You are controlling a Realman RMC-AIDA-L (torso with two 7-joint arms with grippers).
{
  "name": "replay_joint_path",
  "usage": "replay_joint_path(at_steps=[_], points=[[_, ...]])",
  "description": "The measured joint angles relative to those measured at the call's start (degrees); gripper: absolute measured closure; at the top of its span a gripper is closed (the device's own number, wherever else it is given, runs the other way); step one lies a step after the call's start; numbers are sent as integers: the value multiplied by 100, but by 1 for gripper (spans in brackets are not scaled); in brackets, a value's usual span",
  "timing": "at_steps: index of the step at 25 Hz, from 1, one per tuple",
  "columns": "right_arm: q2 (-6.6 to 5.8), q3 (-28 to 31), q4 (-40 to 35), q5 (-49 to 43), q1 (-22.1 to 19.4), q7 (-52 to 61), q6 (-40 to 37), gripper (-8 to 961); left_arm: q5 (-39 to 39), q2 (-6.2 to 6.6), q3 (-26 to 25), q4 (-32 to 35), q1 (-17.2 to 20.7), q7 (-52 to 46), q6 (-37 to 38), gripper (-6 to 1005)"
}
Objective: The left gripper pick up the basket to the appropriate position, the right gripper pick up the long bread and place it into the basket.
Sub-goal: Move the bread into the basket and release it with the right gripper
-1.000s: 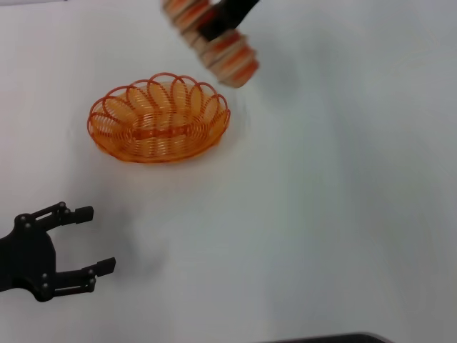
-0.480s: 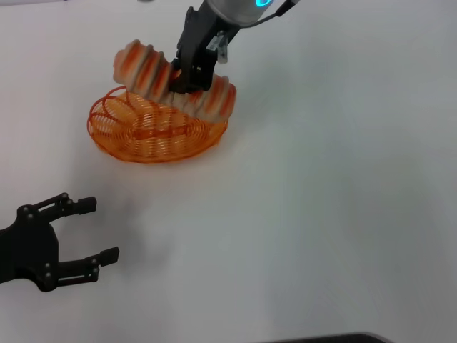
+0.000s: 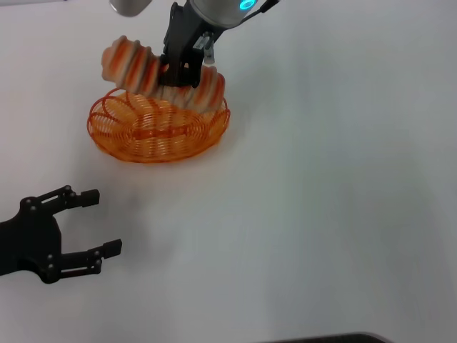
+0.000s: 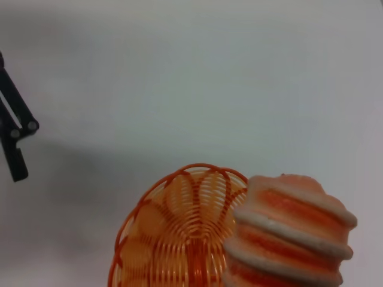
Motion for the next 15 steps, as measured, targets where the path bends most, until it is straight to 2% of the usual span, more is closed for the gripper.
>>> replay_joint_path(at_steps=[6, 11, 15], points=[[10, -189, 13, -7, -80, 83, 250, 756, -8, 1, -132, -14, -29, 10, -24, 123], [10, -192, -13, 15, -153, 67, 409, 569, -54, 1, -149, -70, -42, 19, -45, 123], [9, -195, -17, 68, -175, 67, 457, 369, -63, 1, -149, -76, -42, 16, -102, 122]])
